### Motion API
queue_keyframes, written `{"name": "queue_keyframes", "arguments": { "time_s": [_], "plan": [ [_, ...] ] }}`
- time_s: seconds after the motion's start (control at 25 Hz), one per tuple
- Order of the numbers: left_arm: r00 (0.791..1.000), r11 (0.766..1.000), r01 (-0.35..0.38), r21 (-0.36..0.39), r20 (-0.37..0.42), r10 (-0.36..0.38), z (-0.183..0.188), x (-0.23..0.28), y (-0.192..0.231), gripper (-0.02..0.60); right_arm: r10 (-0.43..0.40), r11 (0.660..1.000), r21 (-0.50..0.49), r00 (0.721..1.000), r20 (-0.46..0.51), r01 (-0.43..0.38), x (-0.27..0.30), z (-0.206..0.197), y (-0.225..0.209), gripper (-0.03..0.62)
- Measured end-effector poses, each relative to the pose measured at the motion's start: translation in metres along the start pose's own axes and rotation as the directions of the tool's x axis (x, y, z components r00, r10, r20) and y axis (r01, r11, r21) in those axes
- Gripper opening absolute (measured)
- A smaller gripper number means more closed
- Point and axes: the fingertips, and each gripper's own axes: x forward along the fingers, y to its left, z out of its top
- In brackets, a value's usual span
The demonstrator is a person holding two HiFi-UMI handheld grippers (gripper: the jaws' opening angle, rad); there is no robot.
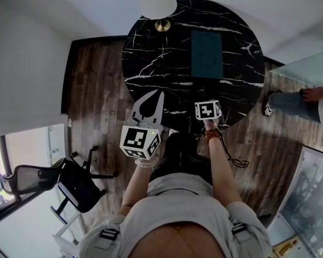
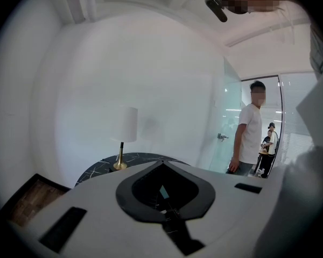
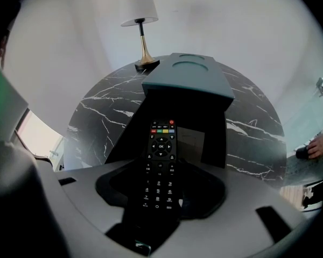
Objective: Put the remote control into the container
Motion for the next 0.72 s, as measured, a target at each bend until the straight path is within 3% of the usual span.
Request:
{"name": "queue_keyframes", "arguments": {
  "time_s": [0.6, 0.72],
  "plan": [
    [1.0, 1.0, 0.014, 0.01, -0.01, -0.014, -0.002, 0.004, -0.009, 0.006, -0.013, 1.0, 0.012, 0.998, 0.059, 0.012, -0.016, 0.007, -0.007, 0.204],
    [1.0, 1.0, 0.018, 0.01, -0.014, -0.018, -0.003, 0.006, -0.012, 0.006, -0.016, 1.0, 0.014, 0.994, 0.112, 0.015, -0.023, 0.014, -0.013, 0.204]
  ]
}}
